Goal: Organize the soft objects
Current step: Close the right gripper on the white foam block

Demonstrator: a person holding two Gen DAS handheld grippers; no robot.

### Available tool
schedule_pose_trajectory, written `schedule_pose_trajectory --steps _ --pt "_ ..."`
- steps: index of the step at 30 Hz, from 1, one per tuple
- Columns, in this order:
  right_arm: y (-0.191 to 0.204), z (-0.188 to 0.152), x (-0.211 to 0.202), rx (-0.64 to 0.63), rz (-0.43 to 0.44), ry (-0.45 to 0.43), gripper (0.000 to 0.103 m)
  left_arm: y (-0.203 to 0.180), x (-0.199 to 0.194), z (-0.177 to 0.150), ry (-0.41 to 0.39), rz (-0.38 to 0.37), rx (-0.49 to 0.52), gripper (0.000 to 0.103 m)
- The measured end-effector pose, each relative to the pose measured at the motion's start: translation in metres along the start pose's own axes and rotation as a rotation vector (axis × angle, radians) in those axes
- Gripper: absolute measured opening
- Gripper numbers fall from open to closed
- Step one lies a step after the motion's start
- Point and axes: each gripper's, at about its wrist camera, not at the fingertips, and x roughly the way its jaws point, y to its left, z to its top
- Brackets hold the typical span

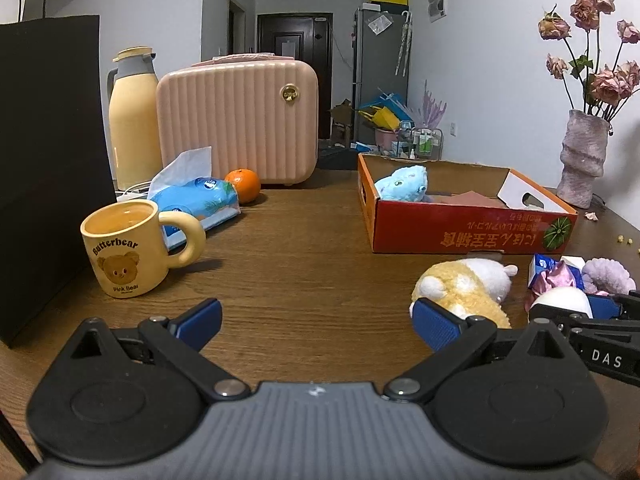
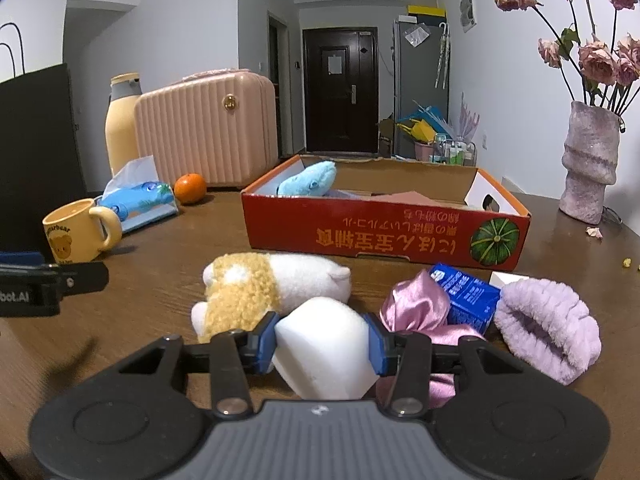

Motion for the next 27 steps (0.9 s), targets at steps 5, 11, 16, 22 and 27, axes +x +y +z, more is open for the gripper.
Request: schedule_pose_trajectory --steps 5,11,16,22,27 --pt "-0.006 0.005 -0.004 0.002 0.007 -0.023 0.045 -0.006 0.0 0.003 -0.002 -0.003 -0.018 0.103" --pt "-0.018 0.012 -0.007 0.004 0.013 -0.045 0.045 -0.019 0.001 0.009 0.0 -0.007 -0.025 0.103" --pt "-0.031 0.017 -0.01 0.014 0.013 -0.065 0.045 -0.034 0.004 0.012 0.005 -0.017 -0.02 0.103" --pt "-0.051 0.019 -0.011 0.032 0.011 -0.083 0.045 -0.054 0.011 0.016 0.015 -0.022 -0.01 0.103" --pt "-0.071 0.022 -0.013 0.06 0.008 -0.104 0.045 -0.071 0.02 0.018 0.035 -0.027 0.004 0.103"
